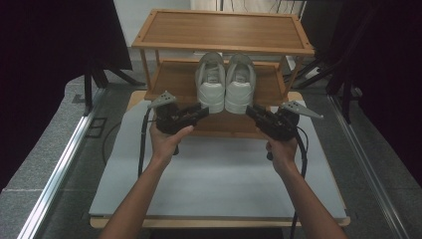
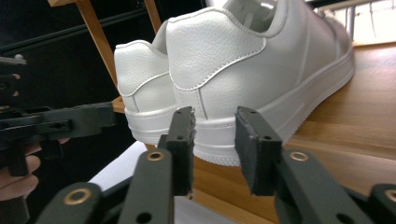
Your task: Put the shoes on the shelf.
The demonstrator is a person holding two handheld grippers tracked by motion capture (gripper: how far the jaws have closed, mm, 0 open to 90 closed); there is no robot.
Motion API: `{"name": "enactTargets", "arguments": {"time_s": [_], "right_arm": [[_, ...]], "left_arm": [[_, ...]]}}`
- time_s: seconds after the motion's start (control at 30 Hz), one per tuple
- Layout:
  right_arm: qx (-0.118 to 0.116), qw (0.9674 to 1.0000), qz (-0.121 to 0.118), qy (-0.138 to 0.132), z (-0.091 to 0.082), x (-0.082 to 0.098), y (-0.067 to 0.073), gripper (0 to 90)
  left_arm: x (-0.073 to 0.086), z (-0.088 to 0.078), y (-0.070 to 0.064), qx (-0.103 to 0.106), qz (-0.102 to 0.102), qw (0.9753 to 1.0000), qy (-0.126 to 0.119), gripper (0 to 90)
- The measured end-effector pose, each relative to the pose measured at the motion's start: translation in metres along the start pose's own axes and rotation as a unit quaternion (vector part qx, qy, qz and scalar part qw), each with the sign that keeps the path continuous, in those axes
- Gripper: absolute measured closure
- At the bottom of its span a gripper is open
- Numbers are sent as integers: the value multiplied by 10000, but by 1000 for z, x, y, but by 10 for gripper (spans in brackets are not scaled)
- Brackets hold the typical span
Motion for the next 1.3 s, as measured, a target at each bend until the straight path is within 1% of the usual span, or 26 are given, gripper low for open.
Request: {"name": "enactTargets", "arguments": {"time_s": [0.13,0.17,0.23,0.27,0.3,0.33,0.43,0.47,0.5,0.53,0.57,0.6,0.63,0.67,0.73,0.83,0.87,0.9,0.93,0.97,1.0,1.03,1.13,1.23,1.27,1.3], "right_arm": [[-11,10000,-15,-23,-11,12,-4,577],[-11,10000,-15,-23,-11,12,-4,577],[-65,10000,-2,-26,-19,20,-8,558],[-41,10000,-44,-57,-25,26,-12,546],[-41,10000,-44,-57,-25,26,-12,546],[-25,9999,6,-127,-33,34,-17,536],[-16,9998,82,-154,-47,46,-24,532],[32,9998,45,-172,-51,51,-27,529],[32,9998,45,-172,-51,51,-27,529],[169,9997,-76,-177,-62,61,-34,521],[188,9997,-91,-161,-66,64,-36,519],[218,9996,-116,-164,-70,69,-40,517],[218,9996,-116,-164,-70,69,-40,517],[243,9995,-147,-129,-78,79,-46,515],[300,9993,-201,-73,-83,91,-52,510],[342,9993,-161,16,-87,107,-61,509],[354,9992,-130,135,-87,112,-64,508],[354,9992,-130,135,-87,112,-64,508],[411,9989,-94,226,-89,121,-70,507],[408,9988,-32,258,-89,124,-72,507],[417,9987,24,292,-89,128,-74,507],[436,9985,50,329,-90,131,-76,507],[491,9980,89,377,-88,136,-80,507],[480,9982,108,338,-88,135,-79,502],[483,9984,35,304,-88,134,-78,487],[483,9984,35,304,-88,134,-78,487]], "left_arm": [[19,-9,-2,-27,-3,10000,-53,487],[19,-9,-2,-27,-3,10000,-53,479],[27,-14,-3,-96,72,9999,-31,470],[35,-18,-4,-209,168,9996,9,460],[35,-18,-4,-209,168,9996,9,455],[44,-22,-5,-281,199,9994,67,450],[57,-29,-7,-305,203,9992,187,438],[61,-32,-8,-316,200,9991,213,433],[61,-32,-8,-316,200,9991,213,430],[69,-39,-9,-343,194,9989,241,423],[74,-42,-8,-366,175,9988,257,420],[74,-42,-8,-366,175,9988,257,417],[78,-45,-8,-371,132,9988,280,417],[88,-51,-6,-401,48,9986,344,409],[98,-56,-2,-433,-53,9982,418,403],[112,-64,4,-531,-205,9974,447,397],[116,-67,7,-570,-241,9972,414,394],[116,-67,7,-570,-241,9972,414,396],[125,-71,13,-662,-360,9959,495,396],[128,-73,15,-718,-364,9953,544,393],[130,-76,16,-790,-362,9948,527,394],[132,-78,17,-811,-389,9946,511,394],[137,-79,18,-824,-407,9942,549,394],[139,-79,17,-795,-420,9942,583,393],[140,-79,17,-775,-423,9943,603,390],[140,-79,17,-775,-423,9943,603,388]]}}
Point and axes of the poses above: each handheld gripper's, and its own axes: z roughly forward along the jaws, x roughly out of its underside, y roughly to its left, the point moved 5 cm from there along z, roughly forward along the jaws, and after that the axes turned 6 degrees about x, right-handed, at the moved point
